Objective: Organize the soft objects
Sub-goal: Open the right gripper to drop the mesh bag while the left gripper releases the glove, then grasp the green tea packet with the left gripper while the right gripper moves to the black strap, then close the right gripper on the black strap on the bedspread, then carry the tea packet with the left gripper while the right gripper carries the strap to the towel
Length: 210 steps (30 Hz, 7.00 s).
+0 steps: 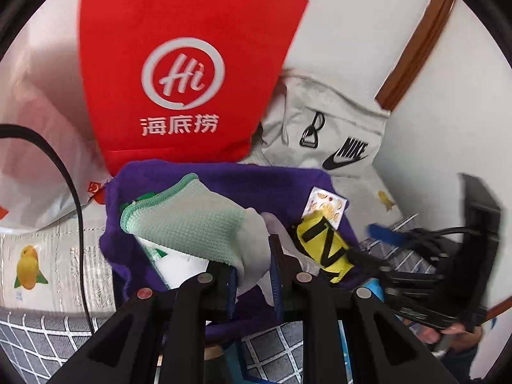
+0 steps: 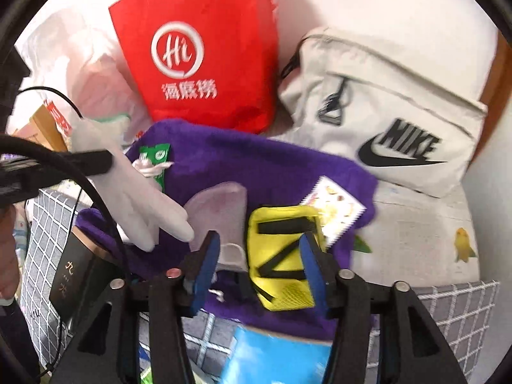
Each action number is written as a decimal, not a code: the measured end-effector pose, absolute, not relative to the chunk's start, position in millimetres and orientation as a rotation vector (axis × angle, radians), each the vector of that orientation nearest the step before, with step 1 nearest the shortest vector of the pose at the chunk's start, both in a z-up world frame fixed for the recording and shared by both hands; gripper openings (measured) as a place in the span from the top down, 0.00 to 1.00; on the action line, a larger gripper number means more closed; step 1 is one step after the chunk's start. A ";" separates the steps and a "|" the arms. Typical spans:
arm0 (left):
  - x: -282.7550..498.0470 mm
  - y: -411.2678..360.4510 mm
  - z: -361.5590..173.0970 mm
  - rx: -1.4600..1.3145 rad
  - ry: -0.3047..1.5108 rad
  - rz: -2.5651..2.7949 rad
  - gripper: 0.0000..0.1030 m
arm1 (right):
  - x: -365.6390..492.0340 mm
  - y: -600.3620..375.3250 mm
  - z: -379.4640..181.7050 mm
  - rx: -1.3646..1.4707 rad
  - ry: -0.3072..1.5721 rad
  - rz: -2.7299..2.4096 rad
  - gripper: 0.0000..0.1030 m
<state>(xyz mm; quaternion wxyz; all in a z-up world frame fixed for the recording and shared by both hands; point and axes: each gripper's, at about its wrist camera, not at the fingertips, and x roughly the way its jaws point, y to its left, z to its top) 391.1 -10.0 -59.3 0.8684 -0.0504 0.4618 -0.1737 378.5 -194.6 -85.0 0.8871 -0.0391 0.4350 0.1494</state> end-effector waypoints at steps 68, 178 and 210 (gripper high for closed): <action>243.9 -84.4 -96.2 0.113 1.126 -0.332 0.35 | 153.5 -249.8 -97.6 0.092 0.890 0.323 0.46; 167.8 25.3 -47.0 -0.135 0.955 -0.248 0.52 | 136.6 -154.8 -127.8 -0.078 0.866 0.481 0.80; 284.0 5.9 -26.7 -0.089 0.963 -0.216 0.52 | 247.5 -197.1 -65.7 -0.052 0.784 0.448 0.80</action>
